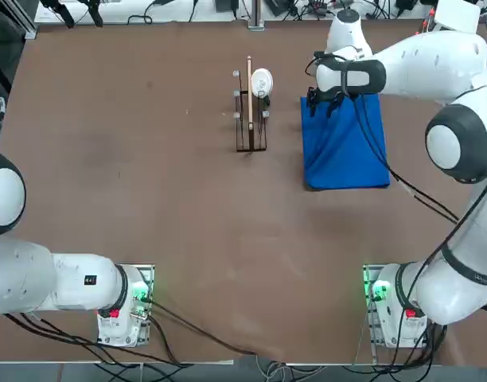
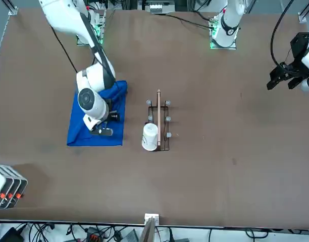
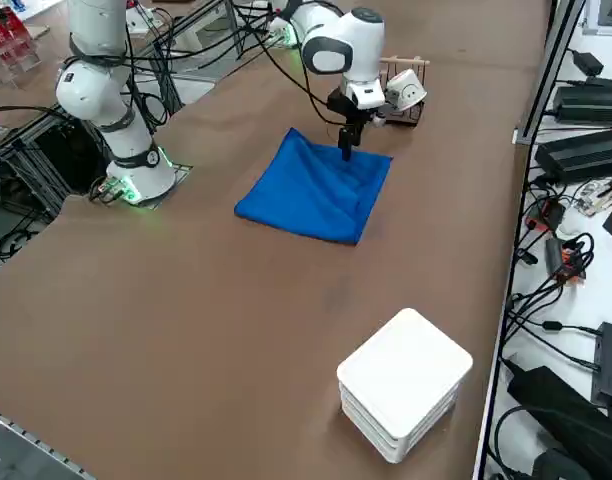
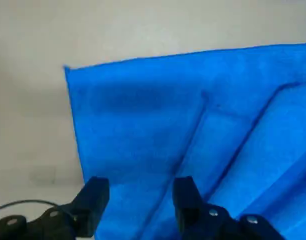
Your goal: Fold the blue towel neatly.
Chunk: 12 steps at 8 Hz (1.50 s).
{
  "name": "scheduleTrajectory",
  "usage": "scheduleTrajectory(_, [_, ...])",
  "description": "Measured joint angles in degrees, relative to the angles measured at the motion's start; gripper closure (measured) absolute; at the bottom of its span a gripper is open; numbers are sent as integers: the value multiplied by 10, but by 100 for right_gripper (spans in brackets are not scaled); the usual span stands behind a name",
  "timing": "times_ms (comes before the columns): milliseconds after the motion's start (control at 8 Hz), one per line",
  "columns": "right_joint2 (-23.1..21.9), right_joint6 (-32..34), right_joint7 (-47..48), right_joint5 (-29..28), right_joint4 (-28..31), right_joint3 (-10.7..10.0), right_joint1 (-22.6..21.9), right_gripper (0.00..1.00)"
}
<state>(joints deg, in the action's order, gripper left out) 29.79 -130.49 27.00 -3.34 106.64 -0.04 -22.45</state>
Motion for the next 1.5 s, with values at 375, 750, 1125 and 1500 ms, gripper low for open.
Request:
scheduleTrajectory(375, [7, 0, 55, 0, -4, 0, 29, 24])
scheduleTrajectory(750, [22, -12, 77, 0, -4, 0, 48, 24])
scheduleTrajectory(1125, [30, -23, 96, 0, -6, 0, 50, 24])
scheduleTrajectory(1500, [33, -33, 104, 0, -8, 0, 50, 25])
